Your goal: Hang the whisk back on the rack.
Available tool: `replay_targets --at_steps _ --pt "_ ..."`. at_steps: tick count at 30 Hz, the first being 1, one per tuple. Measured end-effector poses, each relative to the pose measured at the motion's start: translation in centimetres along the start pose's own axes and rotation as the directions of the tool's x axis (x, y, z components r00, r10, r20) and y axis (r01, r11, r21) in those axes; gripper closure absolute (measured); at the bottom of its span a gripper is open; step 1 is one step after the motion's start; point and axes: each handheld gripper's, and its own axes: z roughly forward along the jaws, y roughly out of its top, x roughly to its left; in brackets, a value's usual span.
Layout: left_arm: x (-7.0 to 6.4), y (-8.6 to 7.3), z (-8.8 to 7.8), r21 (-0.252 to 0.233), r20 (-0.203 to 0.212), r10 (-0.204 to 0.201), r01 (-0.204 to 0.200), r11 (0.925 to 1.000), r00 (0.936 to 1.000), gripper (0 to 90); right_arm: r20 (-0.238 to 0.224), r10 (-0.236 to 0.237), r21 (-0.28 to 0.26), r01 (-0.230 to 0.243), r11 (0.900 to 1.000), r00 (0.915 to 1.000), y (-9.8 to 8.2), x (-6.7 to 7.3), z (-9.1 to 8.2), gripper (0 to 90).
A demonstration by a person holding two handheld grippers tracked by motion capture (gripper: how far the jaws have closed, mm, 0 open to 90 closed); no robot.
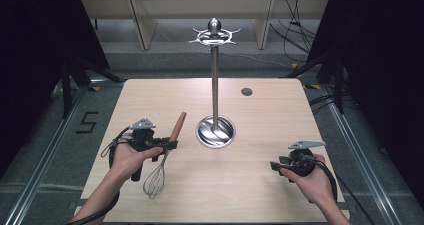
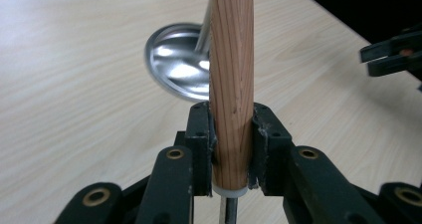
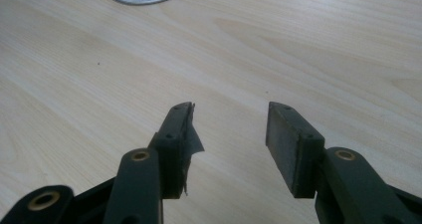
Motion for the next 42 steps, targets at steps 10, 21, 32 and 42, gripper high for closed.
replay_targets --at_steps 10,21,32,42 --pt "-1.2 1.1 0.3 -0.114 0.118 0.069 -0.055 0.992 0.9906 71.8 0.015 -0.036 0.001 0.036 0.999 0.9992 0.1 -0.3 -0.2 54.2" --pt "-2.5 2.5 0.7 -0.203 0.179 0.104 -0.067 0.9769 0.9782 71.8 -0.013 -0.047 -0.018 0.047 0.999 0.9988 0.2 -0.5 -0.4 54.2" --pt "-4.0 4.8 1.0 -0.255 0.217 0.14 -0.083 0.9634 0.9662 71.8 0.016 -0.032 0.006 0.032 0.999 0.9994 0.2 -0.2 -0.5 53.8" --pt "-4.8 6.5 1.1 -0.308 0.247 0.158 -0.077 0.9484 0.9561 71.7 0.019 -0.013 0.003 0.013 1.0 0.9997 0.2 -0.1 -0.5 53.6"
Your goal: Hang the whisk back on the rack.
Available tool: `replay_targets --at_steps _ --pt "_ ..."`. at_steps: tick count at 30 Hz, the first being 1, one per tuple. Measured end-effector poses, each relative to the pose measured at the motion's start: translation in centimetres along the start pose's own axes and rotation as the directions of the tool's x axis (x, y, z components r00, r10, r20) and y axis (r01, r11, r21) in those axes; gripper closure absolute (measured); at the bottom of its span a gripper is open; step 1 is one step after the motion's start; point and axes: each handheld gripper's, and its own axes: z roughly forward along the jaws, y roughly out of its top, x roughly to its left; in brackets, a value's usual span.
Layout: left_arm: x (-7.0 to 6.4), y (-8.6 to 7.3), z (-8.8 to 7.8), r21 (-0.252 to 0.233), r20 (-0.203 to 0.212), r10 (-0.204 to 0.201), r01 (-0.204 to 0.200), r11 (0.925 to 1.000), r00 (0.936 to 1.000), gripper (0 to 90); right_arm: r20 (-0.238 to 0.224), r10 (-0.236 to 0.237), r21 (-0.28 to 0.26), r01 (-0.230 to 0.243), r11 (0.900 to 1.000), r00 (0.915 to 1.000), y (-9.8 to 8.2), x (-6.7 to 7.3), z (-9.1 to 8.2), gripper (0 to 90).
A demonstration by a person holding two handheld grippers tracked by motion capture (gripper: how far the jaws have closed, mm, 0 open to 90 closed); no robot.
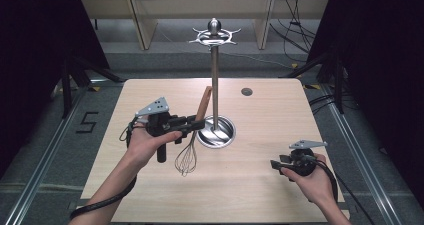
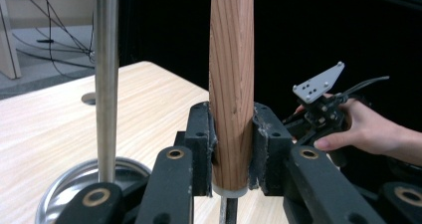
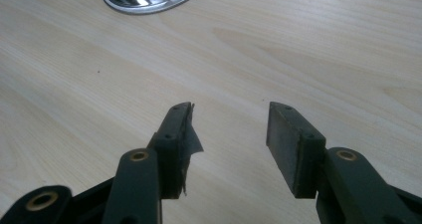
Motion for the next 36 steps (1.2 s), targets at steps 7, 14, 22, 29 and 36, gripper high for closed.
replay_targets --at_steps 7,14,22,29,36 --pt "-0.1 0.6 0.2 -0.021 0.018 0.004 -0.004 0.9998 0.9998 71.7 0.001 -0.015 0.012 0.015 1.0 0.9999 0.1 -0.1 0.0 53.5" --pt "-0.1 1.5 0.3 -0.039 0.033 0.019 -0.018 0.9991 0.9993 71.7 -0.002 -0.019 0.009 0.019 1.0 0.9998 0.1 -0.1 0.0 53.3" --pt "-0.3 2.6 0.7 -0.075 0.071 0.031 -0.026 0.9969 0.997 71.7 -0.007 0.006 0.025 -0.006 1.0 1.0 0.1 0.0 -0.1 53.3" --pt "-0.4 3.5 1.0 -0.092 0.082 0.05 -0.042 0.9949 0.9954 71.7 -0.001 0.008 0.014 -0.008 1.0 1.0 0.1 -0.1 -0.1 53.3" --pt "-0.3 4.2 1.0 -0.101 0.084 0.057 -0.048 0.9937 0.9948 71.7 0.0 -0.003 0.017 0.003 1.0 1.0 0.1 -0.2 -0.1 53.2"
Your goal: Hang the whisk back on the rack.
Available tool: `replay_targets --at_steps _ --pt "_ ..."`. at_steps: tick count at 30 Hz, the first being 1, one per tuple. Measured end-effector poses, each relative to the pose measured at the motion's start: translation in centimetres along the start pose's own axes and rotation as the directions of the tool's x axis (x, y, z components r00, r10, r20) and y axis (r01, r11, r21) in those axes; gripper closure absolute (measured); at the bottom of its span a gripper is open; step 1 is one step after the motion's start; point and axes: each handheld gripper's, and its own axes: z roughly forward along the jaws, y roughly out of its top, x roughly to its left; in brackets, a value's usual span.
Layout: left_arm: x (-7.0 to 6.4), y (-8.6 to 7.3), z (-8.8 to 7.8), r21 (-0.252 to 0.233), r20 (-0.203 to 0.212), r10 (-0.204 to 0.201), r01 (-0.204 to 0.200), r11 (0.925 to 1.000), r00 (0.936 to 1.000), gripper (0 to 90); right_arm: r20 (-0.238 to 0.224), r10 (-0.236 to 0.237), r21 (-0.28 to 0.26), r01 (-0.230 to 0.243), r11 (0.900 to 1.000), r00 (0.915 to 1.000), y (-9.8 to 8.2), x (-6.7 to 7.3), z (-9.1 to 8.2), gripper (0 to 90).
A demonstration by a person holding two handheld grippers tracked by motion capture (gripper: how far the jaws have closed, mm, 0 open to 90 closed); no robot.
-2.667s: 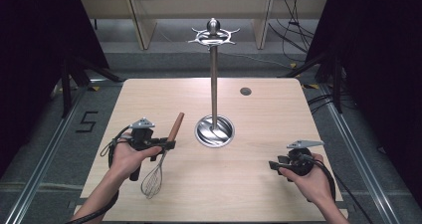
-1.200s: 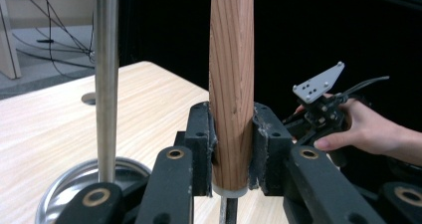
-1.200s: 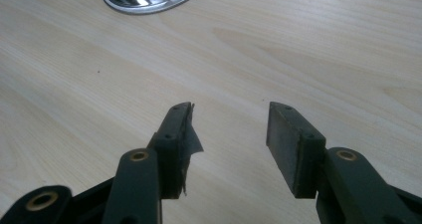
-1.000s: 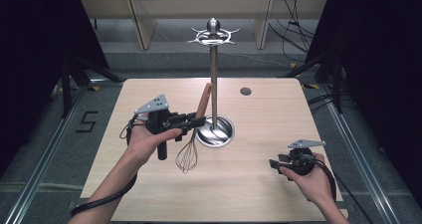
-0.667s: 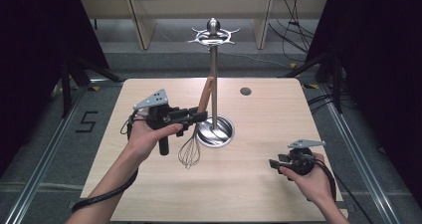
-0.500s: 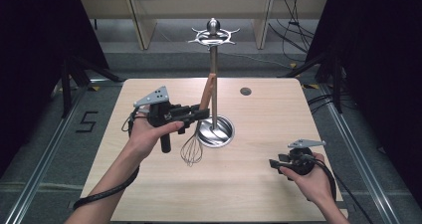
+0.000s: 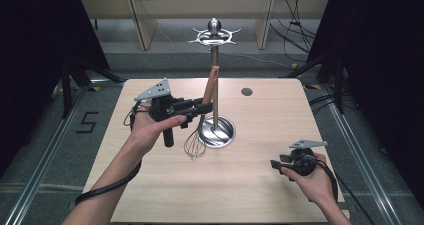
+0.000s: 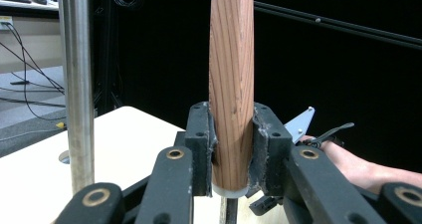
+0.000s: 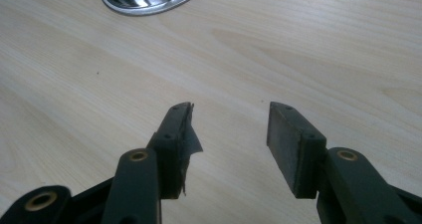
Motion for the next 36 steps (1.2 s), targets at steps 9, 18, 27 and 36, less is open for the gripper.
replay_targets --at_steps 9,18,27,36 --pt "0.1 0.8 0.2 -0.015 0.016 0.004 -0.003 0.9999 0.9999 71.7 -0.001 0.001 -0.005 -0.001 1.0 1.0 0.0 0.0 0.0 53.2" --pt "0.2 1.5 0.4 -0.042 0.036 -0.008 0.01 0.9991 0.9993 71.7 -0.001 -0.018 -0.004 0.018 1.0 0.9998 -0.1 0.0 0.1 53.1" --pt "0.6 1.9 0.7 -0.064 0.097 -0.021 0.027 0.9976 0.995 71.6 0.001 -0.022 -0.008 0.022 1.0 0.9998 -0.1 -0.1 0.1 53.0" --pt "0.9 2.1 0.6 -0.072 0.111 -0.024 0.032 0.9969 0.9935 71.6 0.004 0.003 -0.015 -0.003 1.0 1.0 0.0 0.0 0.1 53.0"
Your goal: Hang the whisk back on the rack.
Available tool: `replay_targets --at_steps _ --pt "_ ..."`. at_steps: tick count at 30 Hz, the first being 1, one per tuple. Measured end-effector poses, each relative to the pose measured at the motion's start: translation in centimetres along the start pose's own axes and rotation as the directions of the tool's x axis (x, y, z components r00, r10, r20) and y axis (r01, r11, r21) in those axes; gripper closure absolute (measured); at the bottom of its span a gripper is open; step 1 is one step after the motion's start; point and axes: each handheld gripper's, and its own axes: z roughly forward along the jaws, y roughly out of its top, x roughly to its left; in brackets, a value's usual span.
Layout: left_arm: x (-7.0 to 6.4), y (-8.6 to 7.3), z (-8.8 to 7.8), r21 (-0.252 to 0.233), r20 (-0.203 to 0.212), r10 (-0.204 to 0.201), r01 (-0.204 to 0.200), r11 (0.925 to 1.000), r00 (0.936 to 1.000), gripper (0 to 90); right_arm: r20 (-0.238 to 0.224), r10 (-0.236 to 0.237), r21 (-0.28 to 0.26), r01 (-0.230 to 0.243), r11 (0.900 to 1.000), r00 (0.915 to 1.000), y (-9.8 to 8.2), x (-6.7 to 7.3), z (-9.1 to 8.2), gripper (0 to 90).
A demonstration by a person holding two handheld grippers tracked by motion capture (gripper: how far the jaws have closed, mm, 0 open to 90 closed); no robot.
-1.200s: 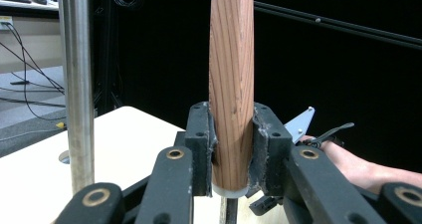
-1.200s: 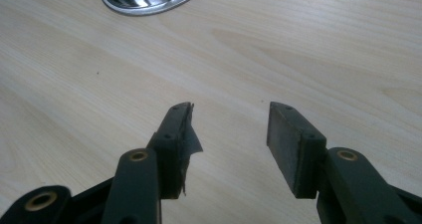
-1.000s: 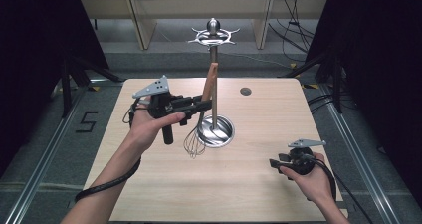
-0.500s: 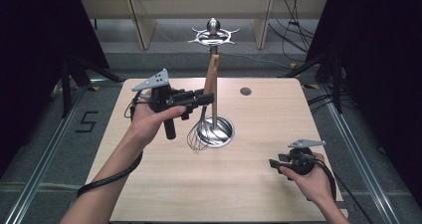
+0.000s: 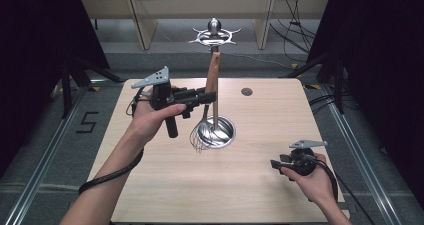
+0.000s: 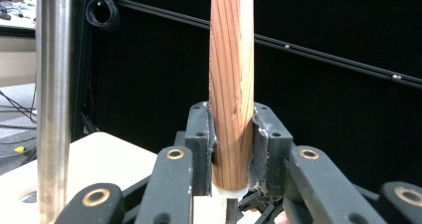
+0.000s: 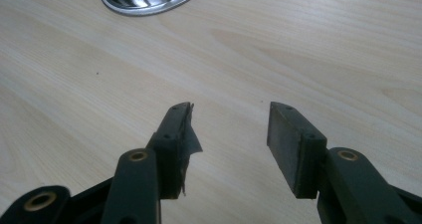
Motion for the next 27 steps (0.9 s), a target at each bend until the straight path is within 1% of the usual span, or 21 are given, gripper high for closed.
replay_targets --at_steps 2,3,4,6,7,10,11,12,13,18,27 --pt "0.1 0.1 -0.1 0.0 0.0 0.0 0.0 1.0 1.0 71.6 -0.001 0.001 -0.001 -0.001 1.0 1.0 0.0 0.0 0.0 53.0" --pt "0.1 0.1 -0.1 -0.002 0.0 0.0 0.0 1.0 1.0 71.6 0.0 -0.022 0.006 0.022 1.0 0.9998 0.0 -0.1 0.0 53.0" --pt "0.1 0.2 -0.2 -0.002 0.0 -0.001 0.001 1.0 1.0 71.6 0.002 -0.022 0.006 0.022 1.0 0.9997 0.0 -0.1 0.0 53.0" --pt "0.2 0.3 -0.2 -0.007 -0.001 -0.002 0.002 1.0 1.0 71.6 -0.005 -0.021 0.009 0.021 1.0 0.9998 0.0 -0.1 0.1 53.0" --pt "0.3 0.3 -0.3 -0.012 0.001 -0.006 0.006 0.9999 1.0 71.6 -0.01 -0.004 0.013 0.004 1.0 0.9999 0.0 0.0 0.0 53.0" --pt "0.4 0.4 -0.4 -0.015 0.005 -0.008 0.008 0.9999 1.0 71.6 -0.008 -0.005 0.013 0.005 1.0 1.0 0.0 0.0 0.0 53.0" --pt "0.5 0.4 -0.4 -0.02 0.011 -0.014 0.014 0.9997 0.9998 71.6 -0.007 -0.026 0.005 0.027 1.0 0.9996 0.0 -0.1 0.1 52.9" --pt "0.5 0.4 -0.4 -0.02 0.011 -0.014 0.014 0.9997 0.9998 71.6 -0.007 -0.026 0.005 0.027 1.0 0.9996 0.0 -0.1 0.1 52.9" --pt "0.6 0.4 -0.4 -0.021 0.012 -0.017 0.017 0.9996 0.9998 71.6 -0.009 -0.006 0.013 0.006 1.0 0.9999 0.0 0.0 0.0 53.0" --pt "0.8 0.5 -0.2 -0.028 0.027 -0.02 0.021 0.9994 0.9994 71.7 -0.01 -0.006 0.013 0.006 1.0 0.9999 0.0 0.0 0.0 52.9" --pt "1.1 0.5 -0.2 -0.036 0.034 -0.037 0.038 0.9986 0.9987 71.6 -0.011 -0.006 0.015 0.006 1.0 0.9999 0.0 0.0 0.0 52.9"
